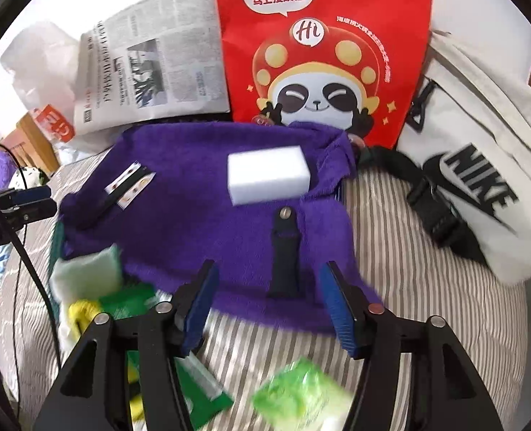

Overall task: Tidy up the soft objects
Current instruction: 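Move the left gripper toward the teal scrubbing pad, then grasp and lift the teal pad with the left gripper while the right gripper approaches the light-green tissue pack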

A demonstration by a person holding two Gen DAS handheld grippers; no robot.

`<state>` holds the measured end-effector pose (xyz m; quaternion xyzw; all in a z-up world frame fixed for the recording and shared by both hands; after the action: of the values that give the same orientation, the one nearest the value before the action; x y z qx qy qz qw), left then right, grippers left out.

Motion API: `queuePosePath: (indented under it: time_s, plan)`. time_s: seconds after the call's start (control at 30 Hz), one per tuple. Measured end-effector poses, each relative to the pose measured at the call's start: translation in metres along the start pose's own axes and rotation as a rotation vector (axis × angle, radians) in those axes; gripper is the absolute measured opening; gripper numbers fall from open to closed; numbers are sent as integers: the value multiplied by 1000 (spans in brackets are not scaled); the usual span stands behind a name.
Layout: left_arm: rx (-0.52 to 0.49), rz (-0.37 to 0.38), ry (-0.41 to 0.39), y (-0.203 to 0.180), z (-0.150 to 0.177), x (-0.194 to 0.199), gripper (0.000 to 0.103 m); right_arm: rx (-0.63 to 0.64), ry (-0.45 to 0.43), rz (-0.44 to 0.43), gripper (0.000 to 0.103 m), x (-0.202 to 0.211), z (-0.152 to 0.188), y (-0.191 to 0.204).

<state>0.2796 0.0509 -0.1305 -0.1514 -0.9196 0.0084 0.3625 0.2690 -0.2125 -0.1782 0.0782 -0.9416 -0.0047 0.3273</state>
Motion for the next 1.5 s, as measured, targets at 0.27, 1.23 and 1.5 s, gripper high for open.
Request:
queuePosePath:
  time_s: [0.27, 1.23, 1.5]
  plan:
    - [46, -25, 64, 23, 72, 11, 69, -63, 35, -8, 63, 29, 38, 7]
    - [53, 549, 8, -11, 102, 39, 44, -31, 115, 24, 63, 52, 78, 18]
    - [-98, 613, 29, -47, 107, 60, 44, -43, 116, 22, 63, 56, 84, 9]
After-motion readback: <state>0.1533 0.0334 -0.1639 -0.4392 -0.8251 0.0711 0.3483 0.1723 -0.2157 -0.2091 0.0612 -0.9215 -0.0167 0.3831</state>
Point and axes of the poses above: each gripper's, at about its wrist camera, not at the fingertips, and x roughly against the way its jaws point, y to its left, z to its underside, the point moved 7 cm from there along -x, roughly the way its jaws point, and after that the axes turned 12 degrees about -y, right-handed, at the moved point
